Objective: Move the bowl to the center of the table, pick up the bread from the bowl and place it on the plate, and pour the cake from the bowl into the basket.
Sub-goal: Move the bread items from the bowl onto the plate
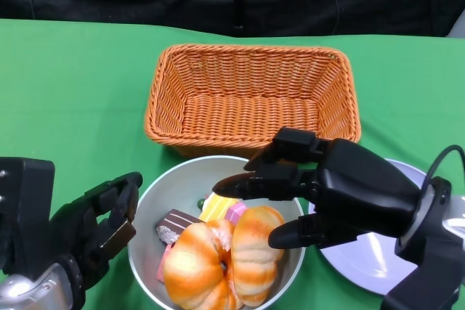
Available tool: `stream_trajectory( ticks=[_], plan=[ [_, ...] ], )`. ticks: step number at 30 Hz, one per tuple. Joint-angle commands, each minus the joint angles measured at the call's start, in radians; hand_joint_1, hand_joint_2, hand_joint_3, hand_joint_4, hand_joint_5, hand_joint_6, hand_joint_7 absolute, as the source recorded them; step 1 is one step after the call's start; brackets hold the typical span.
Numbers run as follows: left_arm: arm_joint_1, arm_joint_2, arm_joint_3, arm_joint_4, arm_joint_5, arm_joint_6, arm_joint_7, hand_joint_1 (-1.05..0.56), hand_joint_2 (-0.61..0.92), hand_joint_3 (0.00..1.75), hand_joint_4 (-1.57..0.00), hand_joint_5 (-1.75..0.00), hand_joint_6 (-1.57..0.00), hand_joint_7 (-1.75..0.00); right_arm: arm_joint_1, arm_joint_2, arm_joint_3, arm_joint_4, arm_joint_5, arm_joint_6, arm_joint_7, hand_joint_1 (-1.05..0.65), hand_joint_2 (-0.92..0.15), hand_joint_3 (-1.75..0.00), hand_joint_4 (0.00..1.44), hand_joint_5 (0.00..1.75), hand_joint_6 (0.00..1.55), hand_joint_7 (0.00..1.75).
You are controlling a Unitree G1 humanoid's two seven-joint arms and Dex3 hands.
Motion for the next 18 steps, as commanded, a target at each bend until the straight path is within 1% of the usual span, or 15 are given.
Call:
stream_trajectory(
  ticks=[1,3,5,7,10,13,15,18],
  plan=[
    [0.006,0.011,-0.002,-0.009,0.004,-0.004,-0.007,-0.58,0.92,0.65,0.0,-0.88,-0.34,-0.02,-0.042,-0.004,0.016,0.023,-0.024,-0.017,0.004,-0.46,-0.92,-0.08,0.14,0.84,0.39,0.14],
    [0.006,0.009,-0.005,-0.012,0.006,-0.002,-0.004,-0.58,0.92,0.65,0.0,-0.88,-0.34,-0.02,-0.058,-0.013,0.032,0.024,-0.039,-0.01,0.029,-0.45,-0.92,-0.07,0.13,0.87,0.39,0.14],
    [0.006,0.008,-0.006,-0.014,0.008,-0.002,-0.001,-0.59,0.92,0.66,0.0,-0.84,-0.35,-0.02,-0.07,-0.022,0.045,0.02,-0.049,0.0,0.056,-0.45,-0.9,-0.05,0.08,0.93,0.38,0.15],
    [0.007,0.008,-0.007,-0.015,0.008,-0.002,0.0,-0.59,0.92,0.66,0.0,-0.83,-0.36,-0.02,-0.073,-0.024,0.048,0.019,-0.05,0.003,0.067,-0.45,-0.9,-0.04,0.06,0.96,0.37,0.16],
    [0.007,0.008,-0.006,-0.015,0.008,-0.003,0.0,-0.59,0.92,0.66,0.0,-0.82,-0.36,-0.02,-0.073,-0.022,0.047,0.018,-0.049,0.005,0.075,-0.44,-0.9,-0.04,0.05,0.98,0.37,0.17],
    [0.011,0.027,-0.016,-0.017,0.015,-0.019,-0.02,-0.58,0.92,0.69,-0.02,-0.82,-0.35,-0.02,-0.098,-0.03,0.088,0.043,-0.069,-0.02,0.112,-0.5,-0.88,-0.02,0.07,0.99,0.38,0.18],
    [0.012,0.031,-0.017,-0.018,0.015,-0.022,-0.024,-0.57,0.92,0.7,-0.02,-0.81,-0.35,-0.01,-0.104,-0.029,0.096,0.049,-0.076,-0.026,0.113,-0.51,-0.88,-0.02,0.07,0.99,0.38,0.19],
    [0.015,0.028,-0.014,-0.019,0.013,-0.028,-0.026,-0.58,0.92,0.7,-0.03,-0.78,-0.34,-0.01,-0.106,-0.026,0.103,0.052,-0.09,-0.03,0.109,-0.49,-0.91,-0.04,0.07,0.99,0.37,0.19]
  ],
)
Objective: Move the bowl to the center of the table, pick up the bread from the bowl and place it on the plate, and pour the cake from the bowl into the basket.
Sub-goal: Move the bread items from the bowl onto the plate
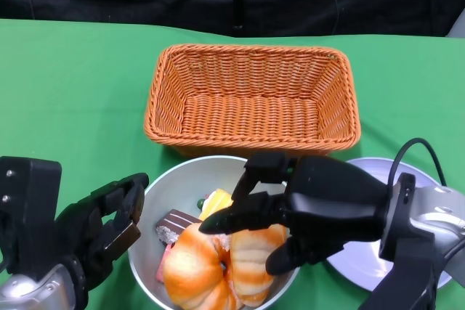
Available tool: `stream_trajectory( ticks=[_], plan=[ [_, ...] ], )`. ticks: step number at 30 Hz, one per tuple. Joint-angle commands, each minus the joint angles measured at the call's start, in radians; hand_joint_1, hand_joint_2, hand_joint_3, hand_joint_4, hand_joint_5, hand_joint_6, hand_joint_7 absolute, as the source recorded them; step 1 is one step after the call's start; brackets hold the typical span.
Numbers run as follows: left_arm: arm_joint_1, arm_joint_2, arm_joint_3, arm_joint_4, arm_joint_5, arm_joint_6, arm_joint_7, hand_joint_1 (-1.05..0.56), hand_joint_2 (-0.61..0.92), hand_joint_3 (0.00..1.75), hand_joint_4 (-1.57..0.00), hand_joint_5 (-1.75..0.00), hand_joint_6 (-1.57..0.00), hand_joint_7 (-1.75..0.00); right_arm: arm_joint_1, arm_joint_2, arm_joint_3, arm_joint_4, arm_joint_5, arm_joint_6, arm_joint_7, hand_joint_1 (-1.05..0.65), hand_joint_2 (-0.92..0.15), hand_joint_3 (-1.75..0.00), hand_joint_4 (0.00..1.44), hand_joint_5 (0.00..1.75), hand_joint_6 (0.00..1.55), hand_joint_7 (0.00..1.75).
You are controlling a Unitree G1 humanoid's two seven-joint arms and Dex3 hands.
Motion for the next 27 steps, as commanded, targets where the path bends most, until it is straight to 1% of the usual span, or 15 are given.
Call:
stream_trajectory(
  ticks=[1,7,11,16,21,27],
  plan=[
    [0.01,0.019,0.008,-0.013,0.007,-0.021,-0.012,-0.58,0.92,0.7,-0.03,-0.78,-0.34,-0.01,-0.02,-0.015,0.002,0.007,-0.01,-0.011,0.0,-0.49,-0.92,-0.04,0.06,0.99,0.36,0.19],
    [0.01,0.018,0.014,-0.006,0.003,-0.027,-0.012,-0.58,0.92,0.7,-0.04,-0.75,-0.34,-0.01,-0.019,-0.015,0.0,0.0,-0.007,-0.003,0.007,-0.49,-0.91,-0.04,0.05,1.0,0.36,0.19],
    [0.005,0.014,0.018,-0.004,0.001,-0.024,-0.007,-0.57,0.92,0.7,-0.05,-0.76,-0.33,0.0,-0.018,-0.028,-0.003,0.009,0.011,-0.015,0.017,-0.51,-0.89,-0.03,0.0,1.05,0.34,0.21],
    [0.004,0.009,0.018,-0.006,0.007,-0.021,0.005,-0.58,0.92,0.69,-0.08,-0.79,-0.34,-0.01,-0.017,-0.035,-0.004,0.003,0.003,-0.013,0.02,-0.52,-0.88,-0.02,0.0,1.06,0.33,0.23],
    [0.004,0.015,0.014,-0.003,0.01,-0.025,-0.004,-0.57,0.92,0.7,-0.08,-0.8,-0.34,-0.01,-0.019,-0.048,-0.006,-0.002,-0.014,-0.021,0.016,-0.52,-0.89,-0.02,0.0,1.06,0.32,0.24],
    [0.003,0.018,0.013,-0.004,0.012,-0.023,-0.007,-0.58,0.92,0.71,-0.07,-0.79,-0.34,-0.01,-0.017,-0.051,0.003,0.007,-0.012,-0.023,0.02,-0.51,-0.89,-0.02,0.0,1.06,0.31,0.27]
  ],
)
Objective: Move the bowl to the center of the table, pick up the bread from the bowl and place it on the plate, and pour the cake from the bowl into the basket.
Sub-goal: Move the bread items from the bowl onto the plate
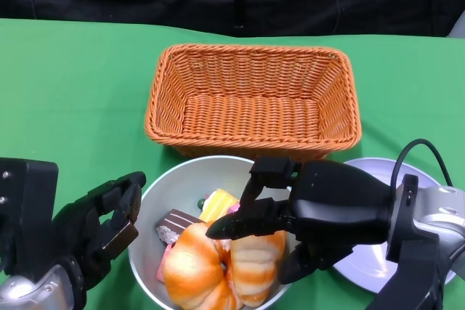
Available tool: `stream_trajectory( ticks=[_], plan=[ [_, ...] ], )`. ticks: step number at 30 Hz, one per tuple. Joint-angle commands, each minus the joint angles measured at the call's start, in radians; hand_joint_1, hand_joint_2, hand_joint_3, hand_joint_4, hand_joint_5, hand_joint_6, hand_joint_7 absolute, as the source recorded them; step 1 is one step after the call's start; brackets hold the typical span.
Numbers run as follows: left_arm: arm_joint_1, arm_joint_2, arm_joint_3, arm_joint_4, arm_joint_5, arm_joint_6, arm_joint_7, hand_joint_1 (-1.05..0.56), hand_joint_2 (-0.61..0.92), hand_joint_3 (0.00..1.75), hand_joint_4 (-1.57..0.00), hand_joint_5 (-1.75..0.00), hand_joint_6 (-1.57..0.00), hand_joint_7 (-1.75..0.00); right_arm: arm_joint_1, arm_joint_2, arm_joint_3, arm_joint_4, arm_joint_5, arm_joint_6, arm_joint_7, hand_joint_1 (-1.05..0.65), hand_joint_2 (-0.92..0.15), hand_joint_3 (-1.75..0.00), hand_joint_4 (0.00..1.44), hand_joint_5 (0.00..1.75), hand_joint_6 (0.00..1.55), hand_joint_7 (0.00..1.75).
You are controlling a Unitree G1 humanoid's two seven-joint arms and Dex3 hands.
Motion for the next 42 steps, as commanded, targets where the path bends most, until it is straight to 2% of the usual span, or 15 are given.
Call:
stream_trajectory(
  ticks=[1,10,16,21,25,28,35,39,42],
  plan=[
    [-0.001,0.023,0.006,-0.004,0.008,-0.011,-0.01,-0.58,0.92,0.71,-0.03,-0.78,-0.32,0.0,-0.011,-0.016,0.006,0.012,0.003,-0.012,0.007,-0.5,-0.89,-0.02,0.02,1.06,0.32,0.28],
    [-0.001,0.031,0.001,-0.007,0.014,-0.005,-0.006,-0.59,0.92,0.71,0.0,-0.77,-0.31,-0.01,-0.021,0.001,0.029,0.063,-0.023,-0.032,-0.015,-0.46,-0.9,-0.02,0.1,0.99,0.33,0.3],
    [-0.003,0.022,0.015,0.0,0.004,0.003,0.0,-0.58,0.92,0.7,0.0,-0.76,-0.33,-0.01,-0.05,0.001,0.059,0.091,-0.104,-0.025,-0.032,-0.46,-0.92,-0.05,0.1,0.99,0.31,0.29],
    [-0.002,0.02,0.014,0.001,0.01,-0.006,0.002,-0.58,0.92,0.71,-0.01,-0.76,-0.33,-0.01,-0.065,0.034,0.079,0.189,-0.17,-0.049,-0.148,-0.43,-0.92,-0.07,0.13,1.01,0.35,0.32],
    [-0.002,0.019,0.015,-0.001,0.007,-0.005,-0.002,-0.58,0.92,0.71,0.0,-0.76,-0.33,-0.01,-0.077,0.037,0.089,0.219,-0.178,-0.059,-0.178,-0.43,-0.92,-0.11,0.08,1.1,0.21,0.52],
    [-0.002,0.019,0.016,-0.001,0.006,-0.004,-0.002,-0.58,0.92,0.71,0.0,-0.76,-0.33,-0.01,-0.08,0.036,0.093,0.225,-0.178,-0.06,-0.184,-0.43,-0.92,-0.12,0.07,1.11,0.18,0.57],
    [-0.003,0.02,0.014,-0.001,0.009,-0.002,0.0,-0.58,0.92,0.71,0.0,-0.76,-0.32,-0.01,-0.084,0.037,0.097,0.233,-0.173,-0.061,-0.189,-0.42,-0.92,-0.11,0.09,1.11,0.17,0.6],
    [0.001,0.017,0.014,-0.005,0.011,-0.004,0.005,-0.58,0.92,0.7,-0.04,-0.79,-0.36,-0.02,-0.078,0.06,0.1,0.245,-0.209,-0.069,-0.268,-0.4,-0.92,-0.14,0.17,1.12,0.22,0.62],
    [0.002,0.017,0.013,-0.005,0.013,-0.007,0.003,-0.58,0.92,0.7,-0.05,-0.8,-0.37,-0.03,-0.08,0.068,0.105,0.249,-0.21,-0.066,-0.279,-0.39,-0.92,-0.17,0.18,1.11,0.25,0.62]
  ],
)
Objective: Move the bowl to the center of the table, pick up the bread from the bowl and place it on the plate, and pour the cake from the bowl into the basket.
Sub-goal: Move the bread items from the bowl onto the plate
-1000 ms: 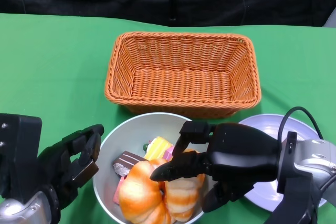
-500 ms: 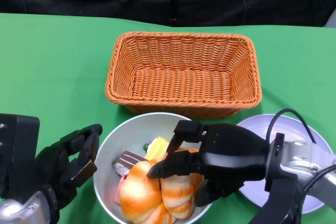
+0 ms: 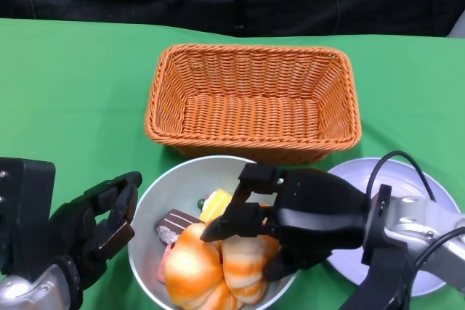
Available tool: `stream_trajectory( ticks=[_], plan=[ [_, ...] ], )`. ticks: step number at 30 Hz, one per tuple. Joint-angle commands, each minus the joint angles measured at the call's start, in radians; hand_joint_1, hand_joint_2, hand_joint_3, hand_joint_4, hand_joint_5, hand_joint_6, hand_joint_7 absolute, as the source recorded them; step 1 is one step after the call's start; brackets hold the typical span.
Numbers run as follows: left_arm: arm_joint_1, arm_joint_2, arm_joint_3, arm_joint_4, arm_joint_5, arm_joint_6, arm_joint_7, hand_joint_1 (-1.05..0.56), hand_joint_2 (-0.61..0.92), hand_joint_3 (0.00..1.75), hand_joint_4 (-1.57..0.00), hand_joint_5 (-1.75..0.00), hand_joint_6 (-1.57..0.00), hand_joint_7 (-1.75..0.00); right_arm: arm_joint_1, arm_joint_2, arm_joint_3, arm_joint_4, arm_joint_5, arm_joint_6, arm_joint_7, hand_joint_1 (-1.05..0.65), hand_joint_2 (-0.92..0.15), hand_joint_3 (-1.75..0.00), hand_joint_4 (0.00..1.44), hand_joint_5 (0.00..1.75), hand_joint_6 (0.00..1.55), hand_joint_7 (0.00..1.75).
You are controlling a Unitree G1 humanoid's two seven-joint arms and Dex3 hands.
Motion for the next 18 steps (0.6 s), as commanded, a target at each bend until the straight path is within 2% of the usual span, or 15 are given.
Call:
stream_trajectory(
  ticks=[1,12,16,17,18],
  plan=[
    [0.003,0.008,0.008,-0.005,0.009,-0.008,0.005,-0.58,0.92,0.69,-0.05,-0.8,-0.37,-0.03,-0.005,0.0,0.009,0.011,-0.009,-0.002,-0.016,-0.39,-0.92,-0.18,0.18,1.11,0.26,0.62],
    [0.006,0.007,0.0,-0.007,0.026,-0.018,0.01,-0.58,0.92,0.69,-0.05,-0.82,-0.37,-0.03,-0.02,0.011,0.024,0.007,-0.019,0.023,-0.016,-0.4,-0.91,-0.15,0.14,1.06,0.25,0.59],
    [0.0,0.002,0.014,-0.012,0.01,0.007,0.004,-0.58,0.92,0.7,-0.01,-0.8,-0.34,-0.01,-0.017,0.024,0.021,0.042,-0.023,-0.006,-0.085,-0.34,-0.89,-0.16,0.35,1.12,0.43,0.67],
    [-0.001,0.0,0.016,-0.013,0.008,0.011,0.005,-0.58,0.92,0.71,-0.01,-0.81,-0.34,-0.01,-0.018,0.025,0.022,0.047,-0.029,-0.01,-0.102,-0.34,-0.89,-0.15,0.47,1.15,0.55,0.73],
    [-0.002,-0.003,0.017,-0.011,0.008,0.012,0.008,-0.58,0.92,0.71,-0.01,-0.81,-0.33,0.0,-0.022,0.026,0.023,0.059,-0.042,-0.028,-0.138,-0.34,-0.9,-0.14,0.52,1.15,0.59,0.75]
  ],
)
